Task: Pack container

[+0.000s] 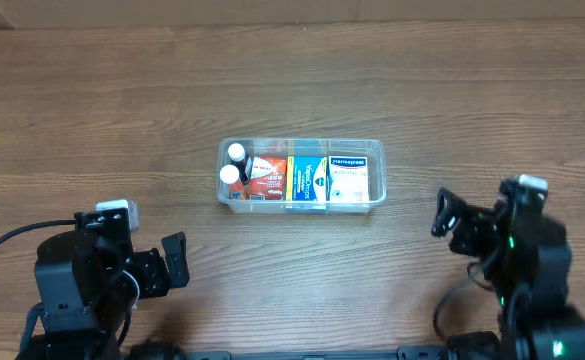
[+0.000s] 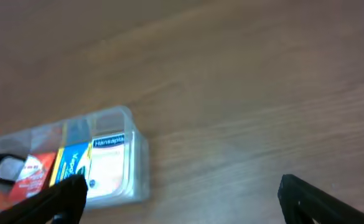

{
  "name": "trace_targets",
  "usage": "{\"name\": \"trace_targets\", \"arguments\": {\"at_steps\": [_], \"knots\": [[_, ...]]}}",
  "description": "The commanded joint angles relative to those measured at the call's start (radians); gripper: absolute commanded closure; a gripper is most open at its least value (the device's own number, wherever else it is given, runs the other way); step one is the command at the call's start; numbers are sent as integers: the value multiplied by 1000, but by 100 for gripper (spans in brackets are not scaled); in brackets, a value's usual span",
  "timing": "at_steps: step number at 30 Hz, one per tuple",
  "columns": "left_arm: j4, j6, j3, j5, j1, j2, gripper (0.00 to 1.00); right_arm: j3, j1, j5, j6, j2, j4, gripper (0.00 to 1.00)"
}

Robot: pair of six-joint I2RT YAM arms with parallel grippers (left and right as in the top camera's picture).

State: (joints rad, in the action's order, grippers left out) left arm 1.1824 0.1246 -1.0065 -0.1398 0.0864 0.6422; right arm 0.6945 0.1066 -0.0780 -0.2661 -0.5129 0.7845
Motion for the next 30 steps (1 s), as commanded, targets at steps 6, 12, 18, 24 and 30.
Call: {"name": "trace_targets", "arguments": {"at_steps": [6, 12, 18, 24, 30], "knots": [[-1, 13, 6, -14, -3, -1, 0, -304, 5, 211, 388, 455, -201, 0], [-1, 13, 6, -14, -3, -1, 0, -500, 5, 208, 458, 510, -518, 0], [-2, 13, 6, -14, -3, -1, 0, -631, 4, 77, 441, 510, -720, 0], [-1, 13, 6, -14, -3, -1, 0, -658, 5, 98, 420, 510, -641, 0], [-2, 13, 6, -14, -3, -1, 0, -658, 5, 98, 420, 510, -641, 0]]}}
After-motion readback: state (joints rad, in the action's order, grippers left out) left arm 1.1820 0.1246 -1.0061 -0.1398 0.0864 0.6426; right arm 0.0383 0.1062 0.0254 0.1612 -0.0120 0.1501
